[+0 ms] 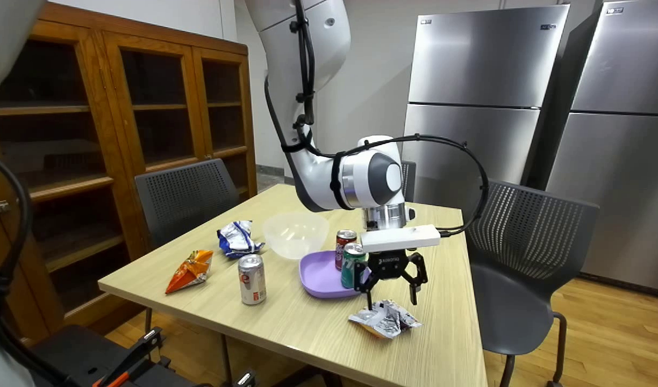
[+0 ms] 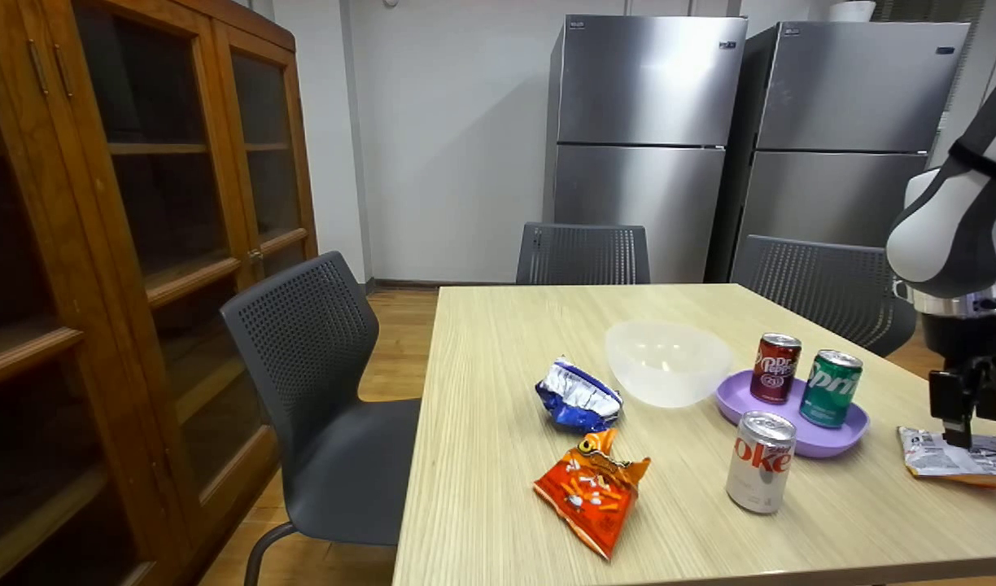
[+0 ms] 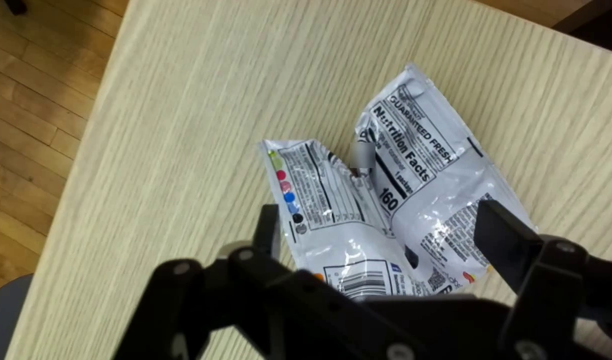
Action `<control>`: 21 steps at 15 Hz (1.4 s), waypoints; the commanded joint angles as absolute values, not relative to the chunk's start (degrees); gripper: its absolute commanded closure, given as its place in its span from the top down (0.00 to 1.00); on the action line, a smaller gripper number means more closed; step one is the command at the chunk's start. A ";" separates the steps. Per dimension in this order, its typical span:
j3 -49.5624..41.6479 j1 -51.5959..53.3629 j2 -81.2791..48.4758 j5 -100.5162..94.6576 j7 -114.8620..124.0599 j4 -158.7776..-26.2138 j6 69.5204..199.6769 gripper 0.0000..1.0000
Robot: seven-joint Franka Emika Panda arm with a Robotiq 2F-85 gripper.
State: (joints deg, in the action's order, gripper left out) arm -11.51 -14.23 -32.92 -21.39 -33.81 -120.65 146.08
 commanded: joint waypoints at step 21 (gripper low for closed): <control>-11.98 -15.75 -29.69 -24.23 -35.87 -121.48 147.49 0.00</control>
State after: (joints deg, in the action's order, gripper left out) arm -12.15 -14.95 -33.81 -22.52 -35.19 -118.94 146.43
